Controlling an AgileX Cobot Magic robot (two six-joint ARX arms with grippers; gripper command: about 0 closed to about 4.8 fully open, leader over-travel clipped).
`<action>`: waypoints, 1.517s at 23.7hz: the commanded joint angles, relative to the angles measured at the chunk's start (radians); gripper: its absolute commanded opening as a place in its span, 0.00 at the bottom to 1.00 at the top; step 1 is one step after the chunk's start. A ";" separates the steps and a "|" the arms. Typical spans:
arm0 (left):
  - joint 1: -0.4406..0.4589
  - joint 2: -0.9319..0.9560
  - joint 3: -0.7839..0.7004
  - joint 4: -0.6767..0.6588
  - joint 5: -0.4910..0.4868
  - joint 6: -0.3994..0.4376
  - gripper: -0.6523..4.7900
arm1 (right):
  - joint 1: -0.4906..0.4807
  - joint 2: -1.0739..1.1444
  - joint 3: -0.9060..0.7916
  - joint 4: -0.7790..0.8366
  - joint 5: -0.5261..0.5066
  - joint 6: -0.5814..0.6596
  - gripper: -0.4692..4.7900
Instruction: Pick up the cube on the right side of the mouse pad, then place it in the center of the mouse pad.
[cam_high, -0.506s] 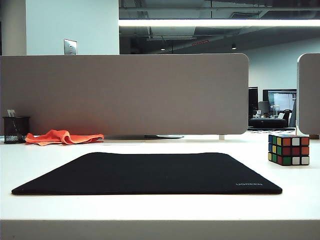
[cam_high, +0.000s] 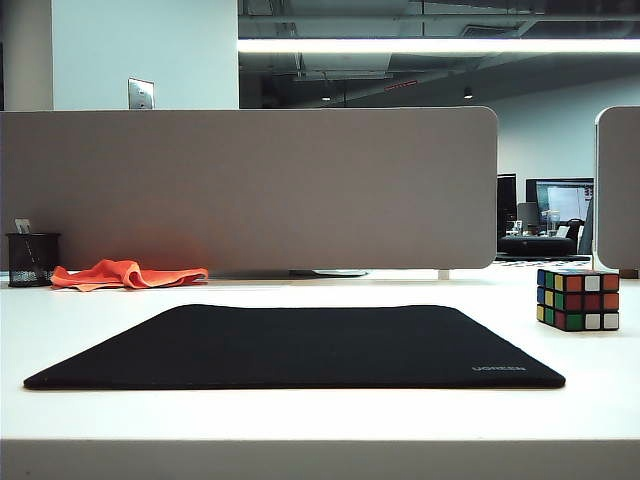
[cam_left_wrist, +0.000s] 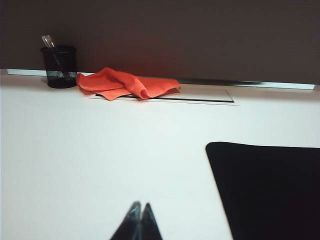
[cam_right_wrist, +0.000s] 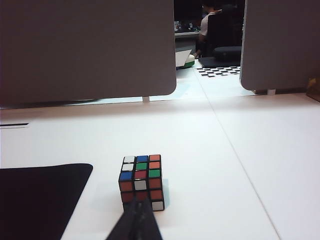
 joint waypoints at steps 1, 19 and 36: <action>-0.002 0.000 0.016 0.008 0.093 0.003 0.12 | 0.004 -0.002 0.009 0.050 0.004 0.023 0.09; -0.002 0.240 0.365 -0.248 0.327 -0.008 0.11 | 0.003 0.254 0.483 -0.359 0.087 -0.092 0.09; -0.087 0.671 0.637 -0.055 0.403 0.006 0.35 | 0.004 0.676 0.895 -0.527 -0.122 -0.063 1.00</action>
